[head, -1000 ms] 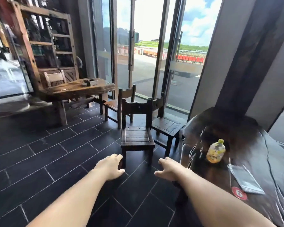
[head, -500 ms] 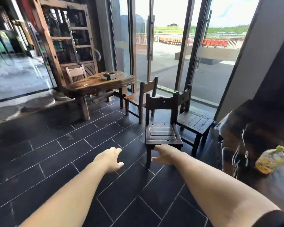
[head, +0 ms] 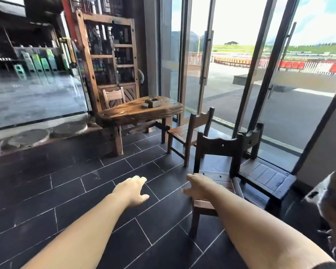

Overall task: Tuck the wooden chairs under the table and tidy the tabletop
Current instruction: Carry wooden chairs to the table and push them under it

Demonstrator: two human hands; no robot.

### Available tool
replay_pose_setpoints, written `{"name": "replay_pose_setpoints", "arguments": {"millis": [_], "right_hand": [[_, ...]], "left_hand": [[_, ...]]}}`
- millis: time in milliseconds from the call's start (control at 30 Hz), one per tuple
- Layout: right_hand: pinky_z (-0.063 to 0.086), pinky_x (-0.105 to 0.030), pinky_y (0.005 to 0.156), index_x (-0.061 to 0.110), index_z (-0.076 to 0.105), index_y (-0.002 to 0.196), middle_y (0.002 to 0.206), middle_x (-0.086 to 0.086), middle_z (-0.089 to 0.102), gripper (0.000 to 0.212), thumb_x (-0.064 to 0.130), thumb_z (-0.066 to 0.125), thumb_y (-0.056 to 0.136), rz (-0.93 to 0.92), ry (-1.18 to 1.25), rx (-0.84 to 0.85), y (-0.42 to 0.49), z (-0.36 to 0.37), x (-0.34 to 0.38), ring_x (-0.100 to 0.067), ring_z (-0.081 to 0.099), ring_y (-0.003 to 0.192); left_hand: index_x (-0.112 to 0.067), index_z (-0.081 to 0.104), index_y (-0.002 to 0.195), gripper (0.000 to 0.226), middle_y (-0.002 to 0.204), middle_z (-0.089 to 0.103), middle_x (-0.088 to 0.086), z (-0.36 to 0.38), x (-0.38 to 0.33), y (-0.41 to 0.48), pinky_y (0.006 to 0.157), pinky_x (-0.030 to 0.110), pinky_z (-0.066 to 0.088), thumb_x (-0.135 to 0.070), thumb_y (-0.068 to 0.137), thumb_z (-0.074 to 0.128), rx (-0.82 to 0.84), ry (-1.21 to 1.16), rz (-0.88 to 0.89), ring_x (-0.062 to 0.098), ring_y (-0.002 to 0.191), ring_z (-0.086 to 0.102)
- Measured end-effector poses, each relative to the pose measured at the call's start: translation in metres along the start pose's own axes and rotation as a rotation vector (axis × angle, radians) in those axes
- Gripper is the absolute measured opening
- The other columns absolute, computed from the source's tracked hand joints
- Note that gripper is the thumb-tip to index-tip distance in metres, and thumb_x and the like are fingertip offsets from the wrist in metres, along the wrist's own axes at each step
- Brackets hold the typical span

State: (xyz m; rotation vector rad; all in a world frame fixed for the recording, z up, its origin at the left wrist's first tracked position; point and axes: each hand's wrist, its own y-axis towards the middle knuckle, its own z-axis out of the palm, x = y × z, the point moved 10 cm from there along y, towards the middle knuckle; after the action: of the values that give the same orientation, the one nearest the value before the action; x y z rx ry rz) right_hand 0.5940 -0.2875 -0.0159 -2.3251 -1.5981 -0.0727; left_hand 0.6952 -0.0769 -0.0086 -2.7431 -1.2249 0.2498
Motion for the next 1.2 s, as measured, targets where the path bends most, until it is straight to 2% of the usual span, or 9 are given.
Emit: {"name": "replay_pose_setpoints", "arguments": {"millis": [167, 333, 467, 600, 700, 833, 967, 1200], "right_hand": [[0.050, -0.038, 0.086, 0.015, 0.054, 0.119, 0.120, -0.009, 0.059, 0.052, 0.054, 0.059, 0.087, -0.026, -0.022, -0.024, 0.096, -0.047, -0.008, -0.030, 0.058, 0.110], [0.050, -0.038, 0.089, 0.015, 0.054, 0.123, 0.123, -0.011, 0.058, 0.054, 0.055, 0.059, 0.086, -0.028, -0.033, -0.017, 0.170, -0.067, -0.023, -0.031, 0.058, 0.112], [0.050, -0.038, 0.088, 0.015, 0.054, 0.120, 0.118, -0.009, 0.058, 0.052, 0.055, 0.059, 0.086, -0.030, -0.032, -0.002, 0.228, -0.074, -0.026, -0.030, 0.059, 0.108], [0.047, -0.036, 0.078, 0.016, 0.053, 0.110, 0.104, -0.005, 0.055, 0.046, 0.055, 0.059, 0.086, -0.037, -0.044, -0.009, 0.297, -0.086, -0.022, -0.028, 0.057, 0.100], [0.051, -0.039, 0.085, 0.015, 0.055, 0.118, 0.113, -0.007, 0.058, 0.050, 0.054, 0.058, 0.086, -0.027, -0.043, 0.001, 0.357, -0.100, -0.021, -0.029, 0.059, 0.104], [0.053, -0.042, 0.084, 0.017, 0.055, 0.112, 0.110, -0.007, 0.059, 0.048, 0.055, 0.057, 0.083, -0.005, -0.082, -0.001, 0.443, -0.123, -0.021, -0.029, 0.060, 0.099], [0.051, -0.041, 0.086, 0.013, 0.054, 0.118, 0.113, -0.009, 0.059, 0.052, 0.053, 0.060, 0.086, 0.020, -0.099, -0.014, 0.521, -0.158, -0.018, -0.030, 0.059, 0.105], [0.049, -0.040, 0.093, 0.016, 0.051, 0.130, 0.124, -0.012, 0.060, 0.054, 0.049, 0.059, 0.088, 0.077, -0.030, -0.059, 0.630, -0.209, -0.033, -0.033, 0.057, 0.114]], "left_hand": [[-0.027, 0.034, 0.146, 0.065, 0.143, 0.044, -0.003, -0.026, 0.020, 0.089, 0.101, 0.043, 0.045, -0.050, 0.089, 0.051, 0.024, 0.014, -0.047, 0.021, 0.130, 0.047], [-0.027, 0.034, 0.147, 0.064, 0.139, 0.044, -0.001, -0.047, 0.028, 0.163, 0.098, 0.045, 0.046, -0.049, 0.090, 0.051, 0.034, 0.008, -0.058, 0.023, 0.128, 0.047], [-0.026, 0.034, 0.147, 0.063, 0.138, 0.045, -0.001, -0.060, 0.039, 0.222, 0.098, 0.043, 0.046, -0.048, 0.090, 0.051, 0.029, 0.015, -0.043, 0.023, 0.128, 0.046], [-0.027, 0.034, 0.146, 0.063, 0.138, 0.045, 0.000, -0.067, 0.059, 0.289, 0.099, 0.043, 0.045, -0.048, 0.090, 0.052, 0.044, 0.012, -0.023, 0.023, 0.128, 0.047], [-0.026, 0.035, 0.145, 0.064, 0.138, 0.045, 0.000, -0.076, 0.082, 0.353, 0.099, 0.044, 0.045, -0.051, 0.089, 0.052, 0.046, 0.015, -0.009, 0.024, 0.128, 0.048], [-0.025, 0.038, 0.143, 0.062, 0.138, 0.047, 0.003, -0.106, 0.112, 0.442, 0.097, 0.045, 0.046, -0.050, 0.088, 0.053, 0.024, 0.019, 0.037, 0.027, 0.127, 0.050], [-0.026, 0.035, 0.145, 0.064, 0.140, 0.045, 0.002, -0.142, 0.136, 0.525, 0.097, 0.045, 0.045, -0.051, 0.089, 0.053, 0.019, 0.033, 0.084, 0.027, 0.129, 0.048], [-0.024, 0.037, 0.144, 0.064, 0.142, 0.046, 0.003, -0.181, 0.160, 0.649, 0.099, 0.046, 0.046, -0.051, 0.088, 0.053, 0.014, 0.054, 0.131, 0.028, 0.128, 0.049]]}}
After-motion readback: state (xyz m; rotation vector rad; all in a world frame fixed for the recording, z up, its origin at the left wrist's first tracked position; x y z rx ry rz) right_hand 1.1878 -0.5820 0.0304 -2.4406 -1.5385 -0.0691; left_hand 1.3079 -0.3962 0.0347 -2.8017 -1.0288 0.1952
